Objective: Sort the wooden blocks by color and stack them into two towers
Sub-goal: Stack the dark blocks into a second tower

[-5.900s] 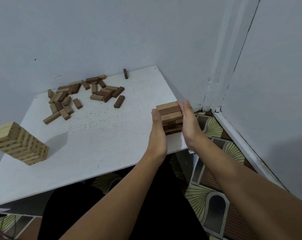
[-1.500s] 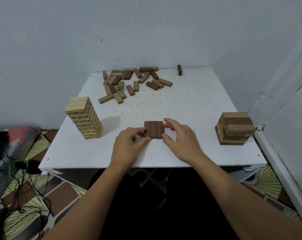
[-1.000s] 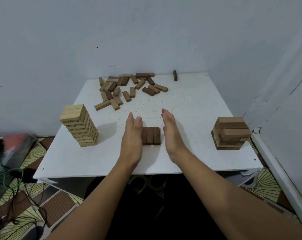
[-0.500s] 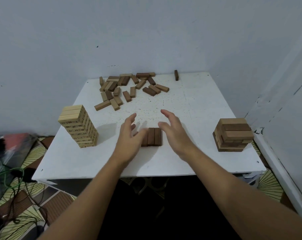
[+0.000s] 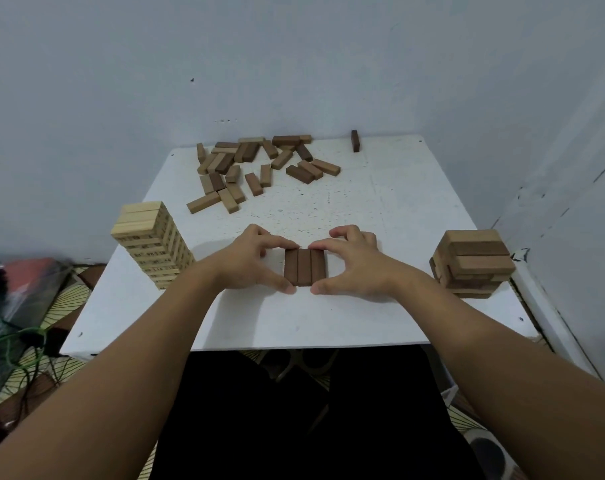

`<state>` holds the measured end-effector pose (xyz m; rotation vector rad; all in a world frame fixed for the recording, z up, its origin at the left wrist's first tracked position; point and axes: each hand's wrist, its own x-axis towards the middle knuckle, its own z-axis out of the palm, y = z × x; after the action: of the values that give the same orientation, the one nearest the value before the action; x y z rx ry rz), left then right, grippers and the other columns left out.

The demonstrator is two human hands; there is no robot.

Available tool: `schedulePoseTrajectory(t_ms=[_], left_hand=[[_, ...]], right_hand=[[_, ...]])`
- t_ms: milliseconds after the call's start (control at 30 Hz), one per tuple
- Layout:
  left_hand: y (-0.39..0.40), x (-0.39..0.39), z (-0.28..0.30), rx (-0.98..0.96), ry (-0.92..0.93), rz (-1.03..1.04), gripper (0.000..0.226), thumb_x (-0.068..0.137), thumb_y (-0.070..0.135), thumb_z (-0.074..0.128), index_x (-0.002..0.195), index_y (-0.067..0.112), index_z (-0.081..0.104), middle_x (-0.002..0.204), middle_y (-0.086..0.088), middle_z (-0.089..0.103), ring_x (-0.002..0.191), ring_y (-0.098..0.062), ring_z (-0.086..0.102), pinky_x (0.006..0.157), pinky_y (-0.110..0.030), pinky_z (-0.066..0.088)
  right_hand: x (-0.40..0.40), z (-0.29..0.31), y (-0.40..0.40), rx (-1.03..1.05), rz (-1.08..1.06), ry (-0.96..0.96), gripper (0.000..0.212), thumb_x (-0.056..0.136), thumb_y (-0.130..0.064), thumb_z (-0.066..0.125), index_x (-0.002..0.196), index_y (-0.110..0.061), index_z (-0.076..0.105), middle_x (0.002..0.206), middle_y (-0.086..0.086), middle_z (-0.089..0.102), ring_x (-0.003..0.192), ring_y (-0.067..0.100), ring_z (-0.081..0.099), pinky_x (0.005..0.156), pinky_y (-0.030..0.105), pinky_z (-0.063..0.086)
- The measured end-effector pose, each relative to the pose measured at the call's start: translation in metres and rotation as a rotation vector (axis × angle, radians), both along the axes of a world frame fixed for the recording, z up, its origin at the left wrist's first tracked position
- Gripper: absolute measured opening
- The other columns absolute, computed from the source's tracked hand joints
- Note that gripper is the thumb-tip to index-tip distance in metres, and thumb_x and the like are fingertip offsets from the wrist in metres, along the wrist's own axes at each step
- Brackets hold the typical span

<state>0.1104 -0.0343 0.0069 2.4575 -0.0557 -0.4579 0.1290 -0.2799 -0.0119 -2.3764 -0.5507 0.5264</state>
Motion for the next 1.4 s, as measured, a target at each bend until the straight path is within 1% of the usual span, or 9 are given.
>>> schedulePoseTrajectory(t_ms=[133,267,367,433,667,800,933,1167,1400], left_hand=[[0.001,-0.001,-0.012,-0.04,-0.053,0.018,0.075,0.06,0.05,0.098,0.125,0.056,0.061,0.122,0.013,0.038,0.119,-0.011,0.042,0.103,-0.031,0.039],[0.001,-0.005,-0.021,-0.103,-0.111,0.026,0.067,0.062,0.048,0.098,0.12,0.057,0.064,0.12,0.014,0.038,0.121,-0.004,0.037,0.098,-0.021,0.031],[-0.002,-0.008,-0.023,-0.102,-0.127,0.038,0.068,0.063,0.046,0.097,0.123,0.054,0.065,0.12,0.013,0.039,0.124,-0.011,0.033,0.105,-0.028,0.029],[-0.005,-0.011,-0.022,-0.106,-0.129,0.035,0.072,0.057,0.053,0.094,0.123,0.055,0.064,0.119,0.012,0.04,0.125,-0.013,0.033,0.107,-0.031,0.03],[-0.005,-0.02,0.004,-0.072,-0.168,-0.031,0.075,0.051,0.069,0.084,0.122,0.061,0.059,0.119,0.012,0.045,0.115,-0.013,0.043,0.103,-0.038,0.044],[-0.015,-0.022,0.034,-0.096,-0.275,-0.026,0.073,0.058,0.057,0.09,0.125,0.056,0.061,0.124,0.007,0.047,0.118,-0.009,0.045,0.094,-0.026,0.042],[-0.04,-0.019,0.058,-0.143,-0.34,-0.075,0.067,0.07,0.04,0.096,0.128,0.048,0.063,0.124,0.006,0.049,0.119,-0.005,0.047,0.095,-0.026,0.041],[-0.128,-0.003,0.061,-0.217,-0.355,-0.162,0.069,0.063,0.055,0.089,0.126,0.048,0.064,0.127,0.008,0.05,0.124,-0.009,0.049,0.102,-0.031,0.043],[-0.205,0.007,0.048,-0.267,-0.318,-0.214,0.065,0.064,0.052,0.09,0.123,0.049,0.063,0.125,0.007,0.052,0.118,-0.016,0.049,0.099,-0.033,0.046]], right_hand=[[0.0,-0.004,0.0,0.009,-0.012,-0.023,0.076,0.073,-0.06,0.08,0.141,-0.055,0.046,0.146,-0.018,0.021,0.141,0.015,0.009,0.117,0.044,0.027],[-0.001,-0.008,0.001,0.035,-0.028,-0.057,0.072,0.07,-0.06,0.079,0.136,-0.056,0.048,0.141,-0.018,0.023,0.137,0.014,0.011,0.114,0.041,0.028],[-0.002,-0.01,0.003,0.046,-0.033,-0.103,0.07,0.071,-0.058,0.079,0.134,-0.053,0.051,0.14,-0.018,0.025,0.137,0.013,0.012,0.114,0.037,0.026],[-0.003,-0.011,0.002,0.058,-0.034,-0.128,0.069,0.07,-0.057,0.08,0.133,-0.052,0.052,0.14,-0.018,0.025,0.136,0.011,0.013,0.114,0.036,0.025],[-0.012,0.011,0.002,0.11,0.0,-0.233,0.07,0.07,-0.048,0.083,0.135,-0.044,0.056,0.133,-0.014,0.029,0.133,0.011,0.019,0.115,0.035,0.028],[-0.013,0.042,-0.008,0.128,-0.006,-0.336,0.072,0.072,-0.043,0.085,0.138,-0.039,0.056,0.134,-0.01,0.03,0.134,0.014,0.02,0.114,0.031,0.027],[-0.017,0.07,-0.034,0.15,-0.029,-0.381,0.07,0.073,-0.04,0.085,0.137,-0.038,0.056,0.145,-0.008,0.026,0.141,0.01,0.014,0.108,0.027,0.027],[-0.025,0.09,-0.125,0.001,-0.148,-0.336,0.069,0.075,-0.047,0.08,0.137,-0.051,0.051,0.154,-0.01,0.021,0.147,0.018,0.009,0.119,0.039,0.021],[-0.032,0.084,-0.2,-0.028,-0.251,-0.214,0.07,0.078,-0.045,0.08,0.139,-0.054,0.047,0.153,-0.007,0.021,0.144,0.022,0.015,0.111,0.041,0.024]])
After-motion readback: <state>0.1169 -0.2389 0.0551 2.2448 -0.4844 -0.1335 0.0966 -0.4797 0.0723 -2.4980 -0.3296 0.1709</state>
